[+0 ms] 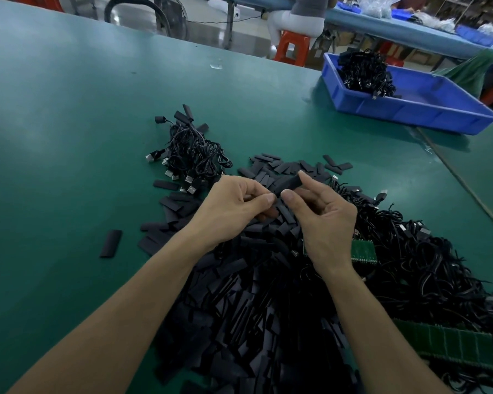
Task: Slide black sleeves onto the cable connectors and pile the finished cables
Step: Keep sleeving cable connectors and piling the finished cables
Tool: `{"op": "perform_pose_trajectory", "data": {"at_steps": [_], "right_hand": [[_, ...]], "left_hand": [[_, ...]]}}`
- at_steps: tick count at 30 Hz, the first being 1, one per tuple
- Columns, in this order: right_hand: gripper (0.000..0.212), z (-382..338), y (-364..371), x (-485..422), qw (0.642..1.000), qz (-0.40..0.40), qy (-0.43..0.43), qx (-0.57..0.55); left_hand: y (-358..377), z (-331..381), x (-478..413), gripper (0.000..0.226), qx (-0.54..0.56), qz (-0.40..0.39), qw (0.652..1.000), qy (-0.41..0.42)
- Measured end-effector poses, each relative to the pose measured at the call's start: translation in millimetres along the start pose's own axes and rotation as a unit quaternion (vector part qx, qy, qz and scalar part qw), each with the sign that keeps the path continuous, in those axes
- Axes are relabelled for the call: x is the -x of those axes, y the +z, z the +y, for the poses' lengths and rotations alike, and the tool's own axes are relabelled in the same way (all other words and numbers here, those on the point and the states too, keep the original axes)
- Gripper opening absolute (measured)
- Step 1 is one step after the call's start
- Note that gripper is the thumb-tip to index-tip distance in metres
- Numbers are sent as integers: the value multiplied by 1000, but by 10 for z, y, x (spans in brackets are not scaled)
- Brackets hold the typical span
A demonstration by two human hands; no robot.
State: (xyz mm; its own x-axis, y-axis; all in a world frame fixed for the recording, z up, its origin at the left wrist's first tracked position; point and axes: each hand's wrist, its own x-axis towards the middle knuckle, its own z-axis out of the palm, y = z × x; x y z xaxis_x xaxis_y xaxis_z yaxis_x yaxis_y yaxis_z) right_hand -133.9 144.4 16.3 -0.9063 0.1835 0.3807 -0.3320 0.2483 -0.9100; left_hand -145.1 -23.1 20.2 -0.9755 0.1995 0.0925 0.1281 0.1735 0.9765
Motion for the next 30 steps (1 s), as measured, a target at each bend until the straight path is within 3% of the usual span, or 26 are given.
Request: {"op": "perform_pose_trajectory", "data": {"at_steps": [11, 15, 17, 19, 21, 25, 27, 30], "right_hand": [[21, -5, -12, -8, 999, 0, 2, -46], [17, -55, -65, -93, 997, 7, 39, -63], [16, -102, -131, -160, 997, -21, 55, -43], [19, -153, -244, -224, 993, -99, 60, 27], [31, -215, -420, -292, 965, -214, 68, 136], [59, -338, -719, -337, 837, -420, 128, 326], [63, -366, -761, -305, 808, -436, 154, 364], [62, -342, -736, -258, 806, -417, 119, 402]], "left_hand": [[62, -1, 23, 12, -11, 11, 1000, 13], [-43, -4, 5, 9, -94, 0, 996, 11], [-94, -13, -7, 20, -155, -6, 988, 9], [-158, -13, -29, 26, -160, 32, 986, 13], [-228, 7, -77, 25, -92, 100, 991, 0], [-451, 54, -383, 26, 4, 266, 964, -26], [-596, 86, -625, 28, 10, 317, 947, -44], [-749, 80, -940, 17, -26, 295, 951, -86]]}}
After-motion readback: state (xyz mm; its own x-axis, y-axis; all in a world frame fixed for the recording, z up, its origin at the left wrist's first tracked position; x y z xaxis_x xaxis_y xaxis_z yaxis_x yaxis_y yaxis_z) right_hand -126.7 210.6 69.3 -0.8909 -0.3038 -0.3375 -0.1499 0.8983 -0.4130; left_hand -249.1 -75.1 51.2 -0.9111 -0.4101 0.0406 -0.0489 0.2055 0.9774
